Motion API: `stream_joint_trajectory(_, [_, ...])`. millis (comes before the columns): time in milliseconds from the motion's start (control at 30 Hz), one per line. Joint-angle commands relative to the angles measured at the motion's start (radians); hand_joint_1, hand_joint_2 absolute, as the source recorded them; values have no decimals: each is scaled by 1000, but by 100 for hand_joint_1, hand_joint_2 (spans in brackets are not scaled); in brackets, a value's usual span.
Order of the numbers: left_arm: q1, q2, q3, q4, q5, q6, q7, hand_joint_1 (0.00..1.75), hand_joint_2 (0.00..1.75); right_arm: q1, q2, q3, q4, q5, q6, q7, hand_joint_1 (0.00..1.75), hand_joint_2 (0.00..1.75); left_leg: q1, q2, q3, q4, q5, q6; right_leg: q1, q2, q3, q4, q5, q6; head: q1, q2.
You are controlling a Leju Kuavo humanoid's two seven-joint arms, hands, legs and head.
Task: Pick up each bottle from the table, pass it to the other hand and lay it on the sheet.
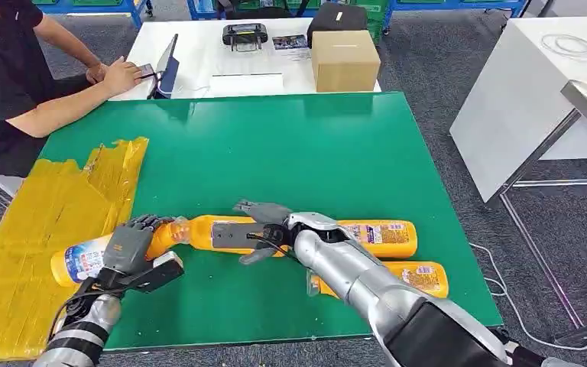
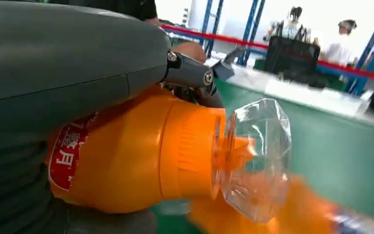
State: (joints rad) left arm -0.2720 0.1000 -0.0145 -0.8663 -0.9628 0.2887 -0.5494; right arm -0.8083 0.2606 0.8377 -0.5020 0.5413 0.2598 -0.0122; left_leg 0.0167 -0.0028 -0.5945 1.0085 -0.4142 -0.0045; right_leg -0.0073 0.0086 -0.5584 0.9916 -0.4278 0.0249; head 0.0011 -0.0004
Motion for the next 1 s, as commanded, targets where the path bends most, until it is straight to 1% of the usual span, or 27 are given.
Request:
stream_joint_trajectory(33, [25,132,29,221,56,-132,-66,175,175,-72,34,112,125,-5,34,-5,0,175,-1,8,4,-6,1,-2,-1,7,0,-1,1,-2,0,0])
stream_joint_trajectory(67, [24,135,30,221,57,-133,-67,175,175,-72,35,112,125,-5,35,-5,0,175,-1,6,5,-7,2,-3,-1,6,1,0,2,-4,0,0])
stream_joint_trajectory(167, [25,132,28,219,57,-141,-68,175,175,-74,34,117,126,-4,38,-8,0,175,-2,9,8,-14,4,-6,-2,9,0,-2,3,-6,0,0])
stream_joint_trajectory(233, [45,171,22,208,82,-211,-116,175,175,-79,41,134,130,-5,49,-17,0,175,-2,8,11,-17,5,-7,-2,8,1,-2,3,-6,0,0])
stream_joint_trajectory(267, [56,191,30,207,106,-251,-142,175,175,-80,46,145,133,-3,57,-24,0,175,-2,10,12,-17,5,-9,-3,10,1,-1,3,-6,0,0])
stream_joint_trajectory(300, [64,216,32,211,107,-272,-149,3,0,-79,51,156,137,1,57,-20,0,175,-2,12,12,-19,5,-9,-2,12,0,-2,3,-7,0,0])
stream_joint_trajectory(333, [63,228,37,217,120,-303,-149,0,0,-78,53,165,140,5,53,-16,0,175,-2,13,14,-20,5,-9,-2,14,1,-1,3,-6,0,0])
stream_joint_trajectory(367, [69,232,37,204,125,-295,-149,0,0,-76,55,169,142,5,49,-14,0,175,-2,11,15,-21,6,-11,-3,12,2,-1,4,-8,0,0])
stream_joint_trajectory(400, [70,234,36,202,126,-296,-149,0,0,-74,55,170,142,5,48,-14,0,175,-2,14,16,-23,6,-11,-2,15,1,-2,4,-10,0,0])
stream_joint_trajectory(600, [68,228,36,203,126,-297,-146,0,0,-74,53,171,143,5,47,-14,0,175,-2,10,18,-25,8,-12,-2,11,2,-1,2,-10,0,0])
stream_joint_trajectory(800, [68,228,36,203,126,-297,-146,0,0,-74,53,171,143,5,47,-14,0,175,-2,10,15,-26,9,-13,-1,12,1,-2,3,-11,0,0])
stream_joint_trajectory(833, [154,286,-58,46,307,-422,-149,0,0,-76,56,203,148,34,11,-2,0,175,-2,10,15,-26,9,-13,-1,11,1,-2,3,-11,0,0])
stream_joint_trajectory(867, [215,333,-100,-35,413,-465,-149,0,0,-77,60,215,152,49,-20,5,0,175,-2,9,16,-26,9,-14,-2,11,2,-1,2,-11,0,0])
stream_joint_trajectory(900, [265,357,-111,-97,484,-472,-149,0,0,-77,64,221,156,57,-39,12,0,175,-2,12,15,-26,8,-13,-1,14,1,-2,3,-11,0,0])
stream_joint_trajectory(933, [304,373,-125,-164,574,-480,-149,0,0,-77,68,228,163,67,-59,22,0,175,-2,15,16,-25,7,-14,-2,17,1,-1,2,-11,0,0])
stream_joint_trajectory(967, [315,375,-135,-190,608,-473,-149,0,0,-76,69,233,167,75,-72,29,0,175,-2,14,16,-25,7,-14,-2,16,2,0,2,-11,0,0])
stream_joint_trajectory(1000, [319,367,-139,-223,651,-478,-149,0,0,-73,68,238,171,84,-86,38,0,175,-2,16,17,-26,7,-14,-2,18,1,-2,3,-11,0,0])
